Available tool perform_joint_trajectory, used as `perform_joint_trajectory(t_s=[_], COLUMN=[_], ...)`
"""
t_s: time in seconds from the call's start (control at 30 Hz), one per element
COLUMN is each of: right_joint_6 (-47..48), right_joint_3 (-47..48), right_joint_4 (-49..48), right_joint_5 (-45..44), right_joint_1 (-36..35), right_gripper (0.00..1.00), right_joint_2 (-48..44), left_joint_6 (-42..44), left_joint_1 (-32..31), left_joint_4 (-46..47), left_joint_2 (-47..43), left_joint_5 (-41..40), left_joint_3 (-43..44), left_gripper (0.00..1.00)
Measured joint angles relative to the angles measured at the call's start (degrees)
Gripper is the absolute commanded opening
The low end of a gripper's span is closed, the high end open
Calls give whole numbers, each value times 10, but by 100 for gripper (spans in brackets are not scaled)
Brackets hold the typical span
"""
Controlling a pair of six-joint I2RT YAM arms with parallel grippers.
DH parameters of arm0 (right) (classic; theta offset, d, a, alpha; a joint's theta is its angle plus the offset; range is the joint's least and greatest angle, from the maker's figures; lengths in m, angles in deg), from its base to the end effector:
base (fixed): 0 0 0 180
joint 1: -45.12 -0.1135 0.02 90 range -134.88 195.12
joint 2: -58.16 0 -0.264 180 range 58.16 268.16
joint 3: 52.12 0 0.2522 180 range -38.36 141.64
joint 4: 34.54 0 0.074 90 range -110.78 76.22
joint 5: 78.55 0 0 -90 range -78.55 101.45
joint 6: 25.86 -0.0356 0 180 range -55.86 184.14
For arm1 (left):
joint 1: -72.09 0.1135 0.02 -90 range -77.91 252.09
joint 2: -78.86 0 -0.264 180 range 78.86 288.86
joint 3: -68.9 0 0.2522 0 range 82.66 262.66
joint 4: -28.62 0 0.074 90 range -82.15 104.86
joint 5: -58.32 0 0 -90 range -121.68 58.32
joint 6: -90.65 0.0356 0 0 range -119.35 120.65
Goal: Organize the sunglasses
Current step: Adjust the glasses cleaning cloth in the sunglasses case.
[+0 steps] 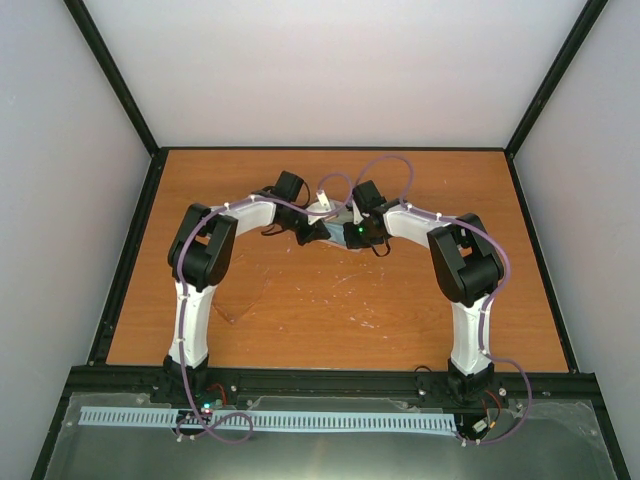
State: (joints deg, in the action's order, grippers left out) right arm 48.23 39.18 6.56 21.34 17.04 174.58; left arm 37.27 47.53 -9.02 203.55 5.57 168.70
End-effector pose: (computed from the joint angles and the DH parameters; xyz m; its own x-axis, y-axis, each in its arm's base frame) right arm 0.3587 0.1983 0.1431 -0.9203 -0.1849 -0.3447 -0.2834 0.9226 0.2617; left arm 0.3969 -0.2051 0.1336 -0.2988 0.6586 -0.6906 0.9507 0.2680 -0.1559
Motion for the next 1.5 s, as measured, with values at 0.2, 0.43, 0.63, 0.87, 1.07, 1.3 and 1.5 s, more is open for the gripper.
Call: perform_joint_trajectory(t_s=[0.2, 0.43, 0.63, 0.87, 1.07, 1.3, 1.5], right_joint_6=[0, 1, 2, 5, 7, 11, 13], right_joint_3=[0, 0, 0, 0, -2, -2, -2], right_joint_4=[0, 0, 0, 1, -1, -1, -2], right_joint_5=[0, 0, 0, 0, 0, -1, 0], right_joint_1=[0, 0, 0, 0, 0, 0, -1], right_gripper=[5, 5, 5, 4, 4, 5, 13], right_joint_2=[0, 0, 0, 0, 0, 0, 0], left_joint_6=[0, -1, -1, -1, -1, 0, 0], left_joint_1=[4, 4, 5, 13, 24, 29, 30], left_joint_4=[1, 5, 7, 20, 27, 29, 29], left_joint_2=[8, 31, 49, 50, 50, 57, 57], left_joint_5=[0, -2, -17, -30, -42, -54, -58], left_joint_3=[12, 47, 54, 54, 60, 84, 86], left_gripper=[1, 1, 1, 1, 1, 1, 16])
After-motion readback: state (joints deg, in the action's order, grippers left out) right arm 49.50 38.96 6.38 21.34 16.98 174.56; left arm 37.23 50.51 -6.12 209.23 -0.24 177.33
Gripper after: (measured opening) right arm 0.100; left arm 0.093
